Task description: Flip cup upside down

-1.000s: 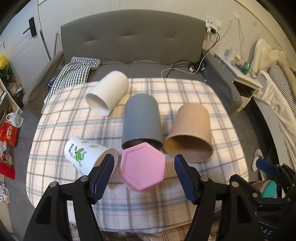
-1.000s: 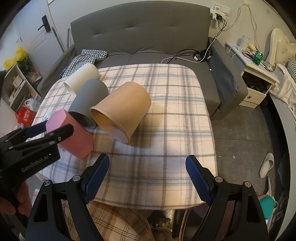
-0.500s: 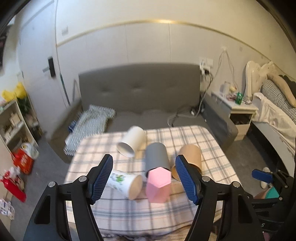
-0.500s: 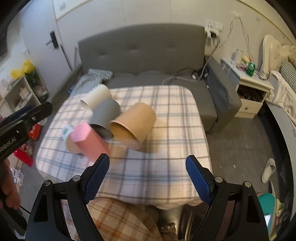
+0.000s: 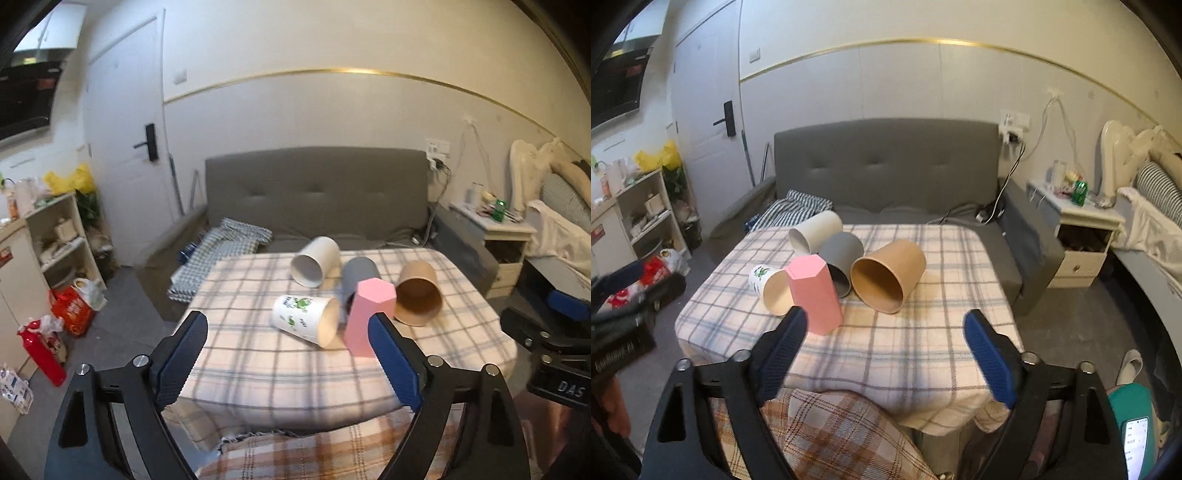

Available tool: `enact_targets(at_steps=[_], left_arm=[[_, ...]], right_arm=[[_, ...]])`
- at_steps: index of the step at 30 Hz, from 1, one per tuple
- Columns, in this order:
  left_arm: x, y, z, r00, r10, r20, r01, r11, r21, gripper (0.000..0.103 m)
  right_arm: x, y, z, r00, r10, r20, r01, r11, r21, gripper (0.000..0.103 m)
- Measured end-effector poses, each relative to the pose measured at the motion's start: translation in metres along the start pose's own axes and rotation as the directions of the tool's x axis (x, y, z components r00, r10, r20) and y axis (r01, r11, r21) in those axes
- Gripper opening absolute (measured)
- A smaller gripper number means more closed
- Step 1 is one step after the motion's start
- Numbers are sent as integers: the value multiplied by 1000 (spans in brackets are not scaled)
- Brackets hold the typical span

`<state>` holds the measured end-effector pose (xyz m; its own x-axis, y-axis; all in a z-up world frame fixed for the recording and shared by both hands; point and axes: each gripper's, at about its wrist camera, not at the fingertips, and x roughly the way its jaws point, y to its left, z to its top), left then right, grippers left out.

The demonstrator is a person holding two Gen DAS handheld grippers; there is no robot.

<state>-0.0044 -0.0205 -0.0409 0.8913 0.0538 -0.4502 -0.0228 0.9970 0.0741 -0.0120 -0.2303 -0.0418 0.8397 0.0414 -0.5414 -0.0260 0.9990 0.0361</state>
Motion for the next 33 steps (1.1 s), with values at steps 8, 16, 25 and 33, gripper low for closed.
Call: enact_targets(at_steps=[8, 16, 25, 33], left_arm=[[-7, 2, -9, 1000, 12, 25, -11, 1000, -19, 100], [-3, 4, -16, 1000, 11, -15, -11, 1000, -25, 100], [-2, 8, -18, 999, 14, -36, -16, 999, -39, 100], [-2, 10, -19, 999, 15, -43, -17, 999, -45, 100]], right_arm=[[3, -10, -8, 1000, -13, -26, 14, 999, 39, 103], [6, -12, -14, 999, -5, -39, 7, 999, 52, 103], [6, -12, -15, 999, -6, -35, 8, 999, 50, 103], [4, -9, -15, 999, -9, -33, 10, 999, 41, 103]])
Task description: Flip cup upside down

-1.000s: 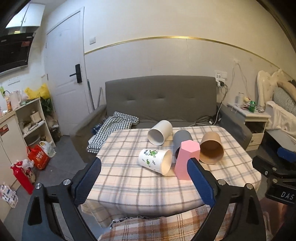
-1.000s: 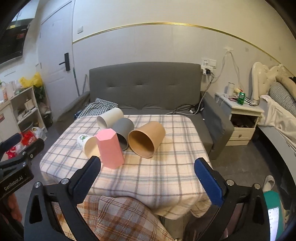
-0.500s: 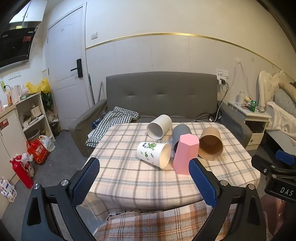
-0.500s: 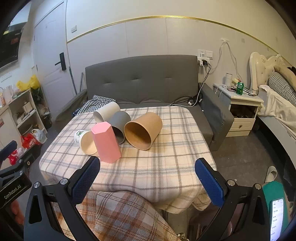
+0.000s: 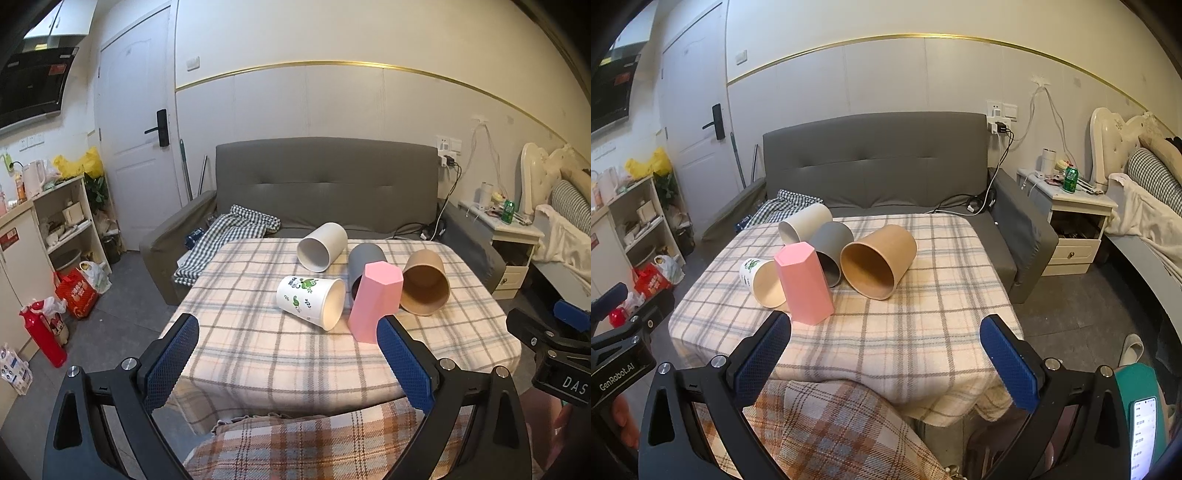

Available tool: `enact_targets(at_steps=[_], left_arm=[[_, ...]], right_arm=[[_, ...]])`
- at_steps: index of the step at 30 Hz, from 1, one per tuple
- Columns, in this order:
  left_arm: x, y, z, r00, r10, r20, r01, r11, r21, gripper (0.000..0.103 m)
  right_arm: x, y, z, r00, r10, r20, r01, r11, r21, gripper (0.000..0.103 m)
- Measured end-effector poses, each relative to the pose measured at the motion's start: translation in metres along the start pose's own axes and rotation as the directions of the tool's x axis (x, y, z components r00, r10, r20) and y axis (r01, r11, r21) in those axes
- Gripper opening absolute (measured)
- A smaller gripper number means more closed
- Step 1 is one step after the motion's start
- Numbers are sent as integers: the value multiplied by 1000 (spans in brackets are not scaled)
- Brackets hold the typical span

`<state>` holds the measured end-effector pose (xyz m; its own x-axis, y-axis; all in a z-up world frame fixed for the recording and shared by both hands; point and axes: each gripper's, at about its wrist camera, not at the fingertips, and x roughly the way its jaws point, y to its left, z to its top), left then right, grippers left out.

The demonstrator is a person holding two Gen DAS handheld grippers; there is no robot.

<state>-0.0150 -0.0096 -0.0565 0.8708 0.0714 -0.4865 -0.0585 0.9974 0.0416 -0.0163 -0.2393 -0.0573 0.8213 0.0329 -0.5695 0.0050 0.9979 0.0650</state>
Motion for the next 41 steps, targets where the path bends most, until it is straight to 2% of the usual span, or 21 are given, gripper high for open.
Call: enact_targets(at_steps=[41], left_arm=[[5, -5, -8, 1000, -24, -16, 24, 1000, -6, 100]], right_arm=[[3, -2, -6, 1000, -3, -12, 3, 1000, -1, 103]])
